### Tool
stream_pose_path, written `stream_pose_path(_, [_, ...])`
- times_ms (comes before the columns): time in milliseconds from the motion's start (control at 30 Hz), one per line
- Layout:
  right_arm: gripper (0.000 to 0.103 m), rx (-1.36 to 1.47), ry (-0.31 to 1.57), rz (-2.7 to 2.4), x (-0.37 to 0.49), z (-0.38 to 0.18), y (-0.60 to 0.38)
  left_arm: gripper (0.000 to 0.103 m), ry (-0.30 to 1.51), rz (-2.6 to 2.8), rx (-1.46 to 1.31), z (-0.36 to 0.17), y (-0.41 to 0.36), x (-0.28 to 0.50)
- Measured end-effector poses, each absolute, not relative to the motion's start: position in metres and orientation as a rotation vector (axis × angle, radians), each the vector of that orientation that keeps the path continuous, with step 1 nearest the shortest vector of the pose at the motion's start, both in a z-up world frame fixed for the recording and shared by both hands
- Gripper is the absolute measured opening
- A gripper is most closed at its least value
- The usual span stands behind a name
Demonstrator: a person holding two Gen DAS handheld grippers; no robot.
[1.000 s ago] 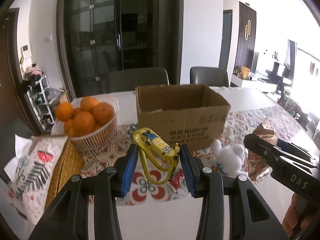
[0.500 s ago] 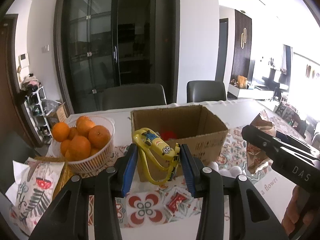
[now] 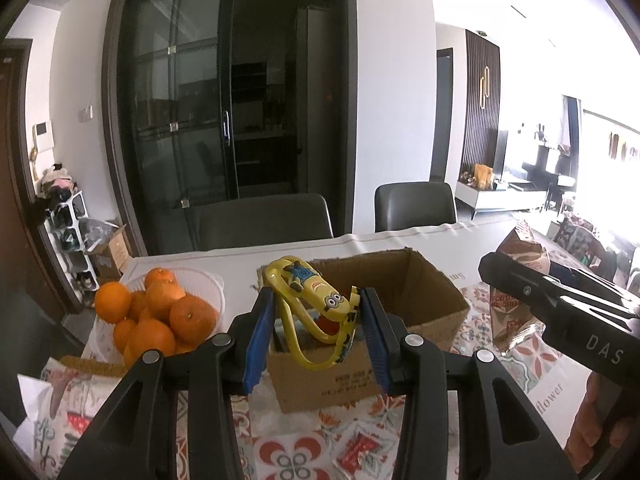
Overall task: Organize soft objects
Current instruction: 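Lift the biscuits bag with the right tool while the left tool carries the keychain over the box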
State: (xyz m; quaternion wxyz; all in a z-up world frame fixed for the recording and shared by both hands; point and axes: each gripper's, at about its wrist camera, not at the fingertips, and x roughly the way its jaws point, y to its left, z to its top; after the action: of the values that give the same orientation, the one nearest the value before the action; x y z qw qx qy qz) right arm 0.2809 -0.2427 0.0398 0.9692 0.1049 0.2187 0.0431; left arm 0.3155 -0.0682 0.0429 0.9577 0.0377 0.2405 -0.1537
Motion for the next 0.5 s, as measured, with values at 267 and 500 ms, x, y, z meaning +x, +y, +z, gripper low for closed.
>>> stream_pose_path(267, [0.053, 0.199, 0.476, 0.099, 0.317, 0.036, -0.247, 0.043, 0.501, -0.319, 0.085, 0.036, -0.076, 0.352])
stream_pose_path(500, [0.053, 0.168, 0.508, 0.11, 0.344, 0.032, -0.244, 0.043, 0.555, -0.339, 0.064, 0.021, -0.081, 0.387])
